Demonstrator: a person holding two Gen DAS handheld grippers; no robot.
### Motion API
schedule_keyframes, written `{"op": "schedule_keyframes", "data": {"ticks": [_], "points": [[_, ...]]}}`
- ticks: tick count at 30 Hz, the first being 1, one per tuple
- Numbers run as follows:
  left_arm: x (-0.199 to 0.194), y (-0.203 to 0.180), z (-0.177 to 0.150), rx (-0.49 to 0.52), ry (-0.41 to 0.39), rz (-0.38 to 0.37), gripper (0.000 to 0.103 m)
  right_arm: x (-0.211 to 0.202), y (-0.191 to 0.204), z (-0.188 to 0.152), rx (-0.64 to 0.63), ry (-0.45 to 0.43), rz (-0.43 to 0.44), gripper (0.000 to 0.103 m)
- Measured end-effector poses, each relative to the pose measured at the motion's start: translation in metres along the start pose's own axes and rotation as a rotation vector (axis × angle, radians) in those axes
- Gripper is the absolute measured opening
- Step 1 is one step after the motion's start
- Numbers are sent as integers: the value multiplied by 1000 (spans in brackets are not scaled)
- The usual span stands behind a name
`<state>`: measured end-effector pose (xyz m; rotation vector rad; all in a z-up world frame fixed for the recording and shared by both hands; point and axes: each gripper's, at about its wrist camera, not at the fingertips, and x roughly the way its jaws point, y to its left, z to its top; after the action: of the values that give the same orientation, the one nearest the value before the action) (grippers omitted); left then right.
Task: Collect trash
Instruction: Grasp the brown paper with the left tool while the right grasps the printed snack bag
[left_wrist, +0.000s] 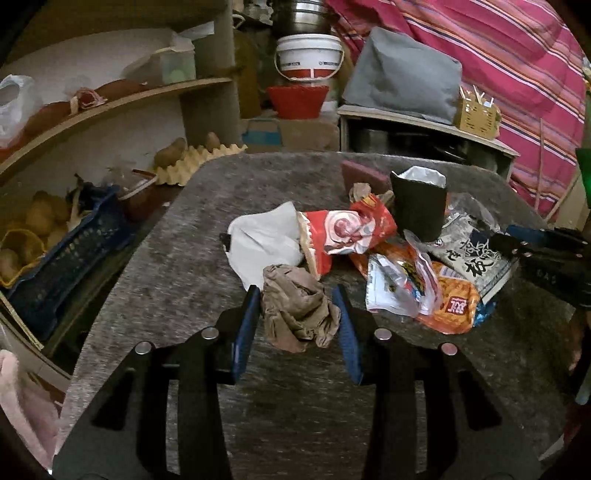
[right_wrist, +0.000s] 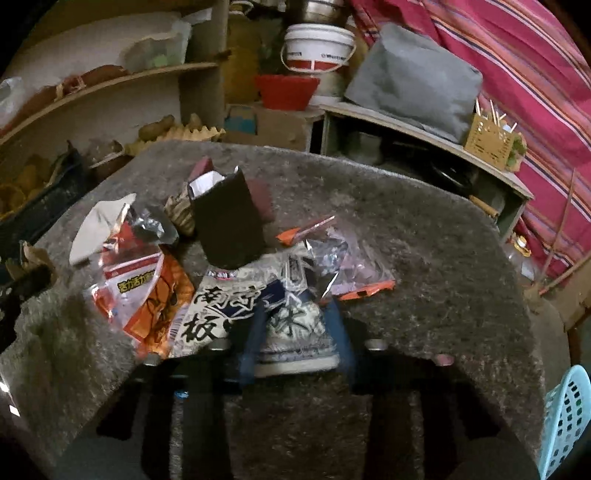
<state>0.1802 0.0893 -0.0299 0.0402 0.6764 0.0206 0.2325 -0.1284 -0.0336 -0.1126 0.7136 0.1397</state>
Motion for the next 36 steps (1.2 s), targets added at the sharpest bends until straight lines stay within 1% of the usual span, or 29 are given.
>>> {"op": "schedule_keyframes", "data": {"ticks": [3, 7, 11, 18, 21, 27, 30, 36], "points": [[-3, 1, 0, -6, -12, 11, 39, -7, -10, 0, 15, -31, 2, 14], [-7, 3, 0, -23, -26, 19, 39, -22, -22, 1, 34, -71, -18, 13], [-13, -1, 1, -30, -46, 25, 39, -45, -46, 1, 78, -129, -35, 13], [-24, -21, 3, -24, -65, 23, 39, -72, -85, -10, 142, -157, -53, 13], [-33, -40, 4, -6, -82, 5, 39, -81, -96, -18, 153, -161, -63, 13], [-55, -80, 18, 24, -135, -37, 39, -101, -129, -38, 191, -159, -97, 13], [-61, -103, 22, 25, -145, -70, 39, -117, -152, -52, 214, -167, -130, 13], [-75, -164, 29, 77, -176, -138, 39, -147, -203, -83, 278, -173, -194, 13]]}}
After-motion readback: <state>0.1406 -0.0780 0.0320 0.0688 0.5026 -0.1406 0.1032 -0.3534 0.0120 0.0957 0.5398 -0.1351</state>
